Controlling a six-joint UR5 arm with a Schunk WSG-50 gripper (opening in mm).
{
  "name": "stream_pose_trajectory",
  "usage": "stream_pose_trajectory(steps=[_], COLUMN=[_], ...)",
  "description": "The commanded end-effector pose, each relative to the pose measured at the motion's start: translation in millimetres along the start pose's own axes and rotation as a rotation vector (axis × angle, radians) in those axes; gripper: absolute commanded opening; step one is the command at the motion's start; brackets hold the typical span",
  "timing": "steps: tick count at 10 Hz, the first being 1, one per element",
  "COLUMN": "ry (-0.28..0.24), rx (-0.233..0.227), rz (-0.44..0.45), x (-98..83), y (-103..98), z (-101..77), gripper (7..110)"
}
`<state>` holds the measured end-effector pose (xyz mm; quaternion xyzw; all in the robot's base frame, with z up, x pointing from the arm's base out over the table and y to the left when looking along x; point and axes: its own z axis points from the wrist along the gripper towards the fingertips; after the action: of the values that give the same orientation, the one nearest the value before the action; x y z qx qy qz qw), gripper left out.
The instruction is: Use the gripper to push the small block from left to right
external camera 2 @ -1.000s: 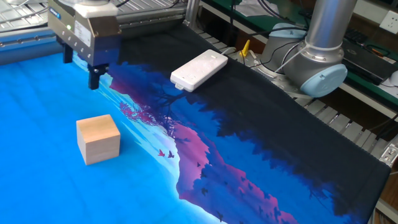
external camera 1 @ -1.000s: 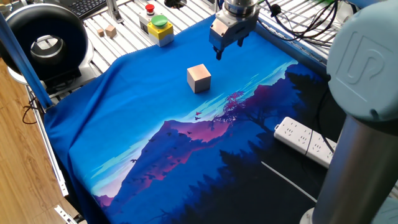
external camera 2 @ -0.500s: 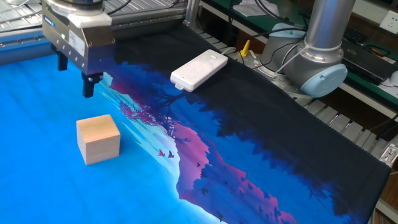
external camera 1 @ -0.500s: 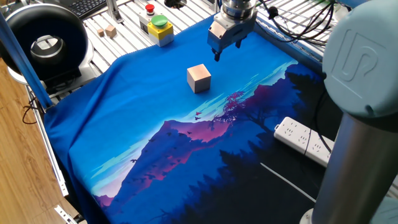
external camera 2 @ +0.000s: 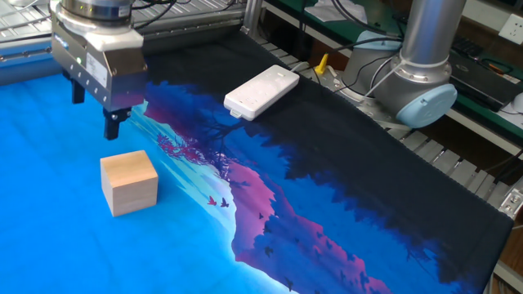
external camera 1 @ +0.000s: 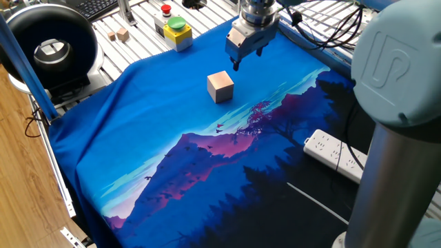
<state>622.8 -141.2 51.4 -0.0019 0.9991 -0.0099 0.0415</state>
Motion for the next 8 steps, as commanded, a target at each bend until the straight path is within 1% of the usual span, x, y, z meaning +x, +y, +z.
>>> stream_pose_trajectory(steps=[1, 4, 8], ry=[-0.013, -0.021, -0.029], rx=[-0.011, -0.016, -0.022], rz=[0.006, 0.004, 0.013], x=[-5.4, -5.9, -6.3], y=[1, -2, 3], z=[10.0, 16.3, 21.2], gripper=[7, 7, 7])
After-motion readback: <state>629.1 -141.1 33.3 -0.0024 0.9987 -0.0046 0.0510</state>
